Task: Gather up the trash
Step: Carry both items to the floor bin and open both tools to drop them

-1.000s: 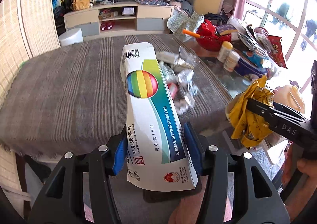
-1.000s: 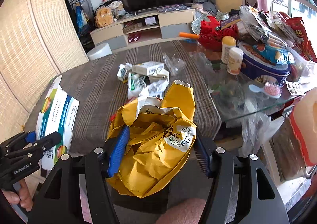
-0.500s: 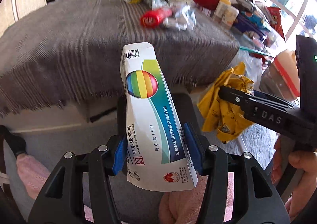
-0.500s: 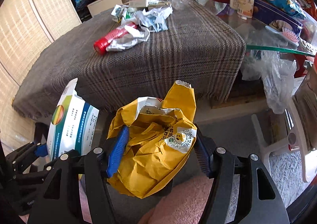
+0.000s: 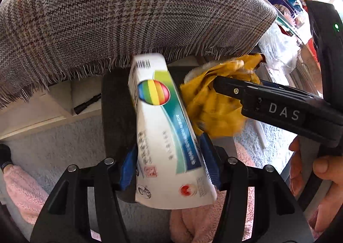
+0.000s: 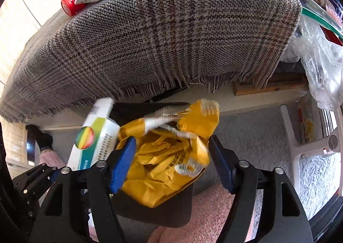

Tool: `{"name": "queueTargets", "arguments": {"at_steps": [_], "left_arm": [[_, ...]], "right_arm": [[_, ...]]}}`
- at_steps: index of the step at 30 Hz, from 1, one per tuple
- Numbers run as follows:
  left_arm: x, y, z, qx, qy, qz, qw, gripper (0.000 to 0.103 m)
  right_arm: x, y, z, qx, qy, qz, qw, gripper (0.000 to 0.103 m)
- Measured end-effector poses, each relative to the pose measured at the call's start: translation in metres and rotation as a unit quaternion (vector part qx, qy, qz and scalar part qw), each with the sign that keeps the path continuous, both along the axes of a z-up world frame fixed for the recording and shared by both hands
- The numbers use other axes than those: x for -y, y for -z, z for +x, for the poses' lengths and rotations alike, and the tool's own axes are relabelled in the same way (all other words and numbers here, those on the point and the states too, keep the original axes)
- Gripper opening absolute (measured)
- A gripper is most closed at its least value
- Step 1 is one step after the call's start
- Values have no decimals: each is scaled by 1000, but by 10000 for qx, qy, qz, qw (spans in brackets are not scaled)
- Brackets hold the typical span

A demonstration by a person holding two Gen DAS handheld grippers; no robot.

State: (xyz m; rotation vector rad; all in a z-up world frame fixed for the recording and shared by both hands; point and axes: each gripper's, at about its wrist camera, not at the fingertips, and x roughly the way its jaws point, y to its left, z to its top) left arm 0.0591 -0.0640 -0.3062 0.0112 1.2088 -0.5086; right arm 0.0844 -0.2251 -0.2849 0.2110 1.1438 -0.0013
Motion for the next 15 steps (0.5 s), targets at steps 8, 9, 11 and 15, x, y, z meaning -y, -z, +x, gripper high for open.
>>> {"name": "queueTargets", "arguments": {"at_steps": [8, 9, 11, 15], "left_arm": [[-13, -26, -9, 383, -64, 150, 9991, 87], [-17, -32, -10, 437, -91, 148, 9989, 91], [-26, -41, -12, 526, -164, 145, 9984, 94], [-45, -60, -10, 661, -418, 86, 9969, 95]], "right_arm": [[8, -21, -7, 129, 151, -155, 9997, 93], [11, -26, -8, 167, 192, -202, 9995, 95], [17, -41, -13, 327, 325, -324, 9984, 96], [41, -69, -15, 620, 419, 70, 9972, 100]]}}
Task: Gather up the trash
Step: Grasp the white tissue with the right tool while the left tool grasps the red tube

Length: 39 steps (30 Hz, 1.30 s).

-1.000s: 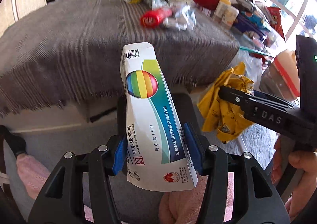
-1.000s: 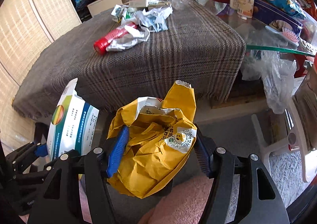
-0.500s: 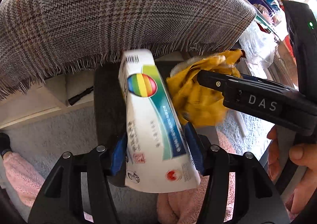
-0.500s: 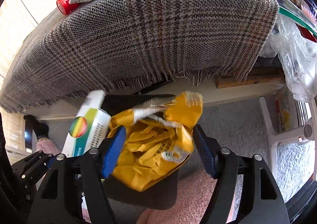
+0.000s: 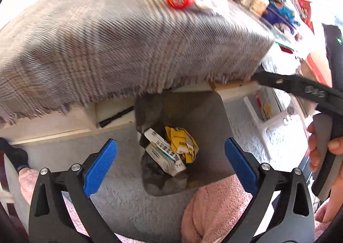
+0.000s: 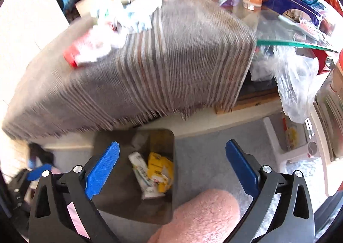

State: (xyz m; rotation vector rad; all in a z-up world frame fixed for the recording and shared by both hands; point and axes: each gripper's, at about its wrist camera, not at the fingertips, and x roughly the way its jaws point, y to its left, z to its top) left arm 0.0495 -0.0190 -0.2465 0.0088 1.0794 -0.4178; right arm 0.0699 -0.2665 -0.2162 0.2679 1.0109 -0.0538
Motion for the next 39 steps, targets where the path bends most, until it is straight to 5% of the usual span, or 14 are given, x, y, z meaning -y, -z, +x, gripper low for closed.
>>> {"name": "queueTargets", "arguments": {"at_steps": [7, 13, 17, 24, 33, 36, 39], "left_arm": [[-23, -43, 25, 343, -364, -96, 9987, 95], [-8, -81, 61, 669, -231, -102, 9974, 95], [9, -93, 88, 752, -156, -175, 9969, 94], [36, -97, 118, 765, 63, -154, 9969, 85], [57, -92, 139, 764, 228, -82, 9968, 85], [63, -89, 150, 751, 234, -75, 9969, 84], [70, -83, 162, 661, 278, -71, 9974, 72]], "right_arm": [[4, -50, 24, 446, -130, -162, 9988, 100], [15, -72, 62, 597, -17, 43, 9982, 99], [19, -75, 94, 450, -86, 437, 9980, 79], [6, -70, 140, 87, -336, 606, 9976, 62], [-5, -57, 156, -66, -471, 619, 9969, 10], [-3, -64, 157, 92, -474, 413, 9980, 7], [5, -73, 155, 265, -425, 191, 9986, 6]]}}
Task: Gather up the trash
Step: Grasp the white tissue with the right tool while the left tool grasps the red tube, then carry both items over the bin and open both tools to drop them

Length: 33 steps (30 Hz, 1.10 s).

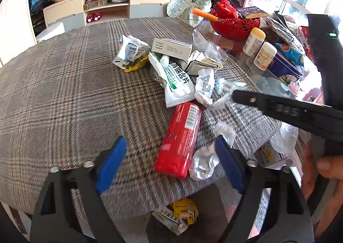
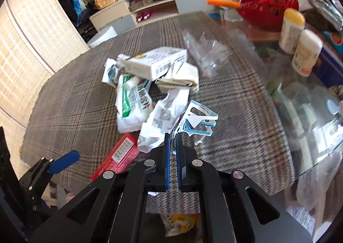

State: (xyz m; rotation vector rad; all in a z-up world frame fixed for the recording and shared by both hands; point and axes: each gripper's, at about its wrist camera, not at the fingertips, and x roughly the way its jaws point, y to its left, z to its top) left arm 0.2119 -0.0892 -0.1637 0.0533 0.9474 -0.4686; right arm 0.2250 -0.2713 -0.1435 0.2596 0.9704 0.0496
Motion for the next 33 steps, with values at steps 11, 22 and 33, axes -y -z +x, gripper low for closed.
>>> {"name": "queueTargets", "arguments": {"at_steps": [11, 22, 33], "left_arm": [[28, 26, 17, -137, 190, 585, 9980, 51], [10, 24, 37, -212, -274, 575, 9977, 37], [-21, 15, -24, -265, -365, 329, 9984, 34]], "right_arm": [[19, 0, -5, 46, 41, 178, 9998, 6], [16, 9, -14, -7, -5, 151, 9999, 6], [8, 3, -66, 110, -72, 227, 9997, 5]]}}
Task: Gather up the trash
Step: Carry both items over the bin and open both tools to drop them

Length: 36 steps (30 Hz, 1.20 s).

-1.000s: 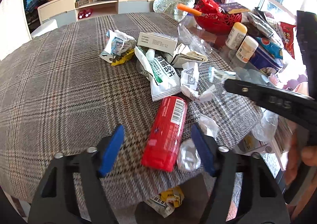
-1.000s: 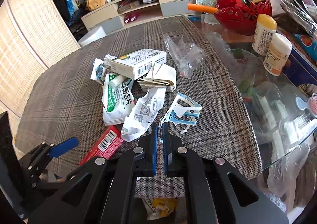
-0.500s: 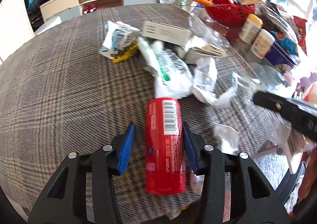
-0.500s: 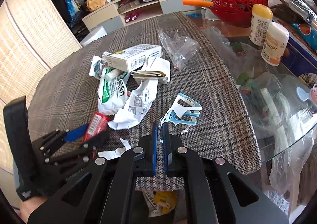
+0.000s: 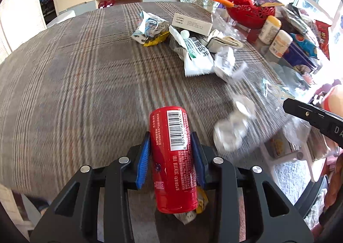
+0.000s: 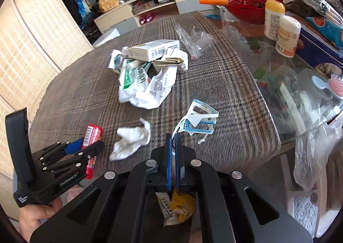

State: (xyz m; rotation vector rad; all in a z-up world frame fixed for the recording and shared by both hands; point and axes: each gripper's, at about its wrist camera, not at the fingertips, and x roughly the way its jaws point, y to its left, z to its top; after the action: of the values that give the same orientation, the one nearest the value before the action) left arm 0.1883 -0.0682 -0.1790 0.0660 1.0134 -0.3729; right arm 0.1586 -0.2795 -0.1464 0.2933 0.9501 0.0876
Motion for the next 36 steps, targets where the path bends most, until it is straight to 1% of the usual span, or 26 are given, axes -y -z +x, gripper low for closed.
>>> {"name": "queueTargets", "arguments": {"at_steps": [3, 7, 11, 15, 20, 21, 24, 26, 29, 32, 35, 36], "left_arm": [[-10, -7, -29, 31, -22, -165, 9999, 34], [-20, -8, -71, 76, -18, -285, 9996, 34], [-23, 4, -107, 52, 48, -288, 9996, 34], [-25, 29, -128, -180, 49, -263, 9995, 34], [-26, 69, -141, -526, -35, -344, 9980, 34], [-26, 76, -143, -550, -30, -371, 9978, 34], [-22, 93, -146, -583, 9, -383, 9976, 34], [-22, 104, -148, -605, -23, -396, 9974, 34], [-19, 124, -147, -755, -57, -392, 9964, 34], [-15, 137, -145, -850, -41, -349, 9958, 34], [-12, 143, -140, -944, -37, -344, 9949, 34], [-12, 144, -139, -955, -37, -334, 9949, 38]], "right_arm": [[-9, -5, -27, 49, -100, 18, 9999, 5], [-22, -2, -65, 29, -278, 83, 9996, 5], [-35, 12, -92, -138, -413, 146, 9989, 5], [-43, 37, -106, -412, -475, 264, 9977, 5], [-50, 66, -114, -581, -498, 320, 9966, 5], [-51, 74, -114, -608, -553, 422, 9957, 5], [-58, 94, -112, -726, -638, 440, 9943, 5], [-60, 110, -109, -894, -653, 609, 9920, 5], [-62, 129, -104, -1072, -597, 820, 9891, 5], [-64, 143, -100, -1227, -528, 902, 9869, 8], [-65, 152, -94, -1345, -469, 910, 9856, 9], [-65, 154, -93, -1390, -462, 934, 9848, 9]]}}
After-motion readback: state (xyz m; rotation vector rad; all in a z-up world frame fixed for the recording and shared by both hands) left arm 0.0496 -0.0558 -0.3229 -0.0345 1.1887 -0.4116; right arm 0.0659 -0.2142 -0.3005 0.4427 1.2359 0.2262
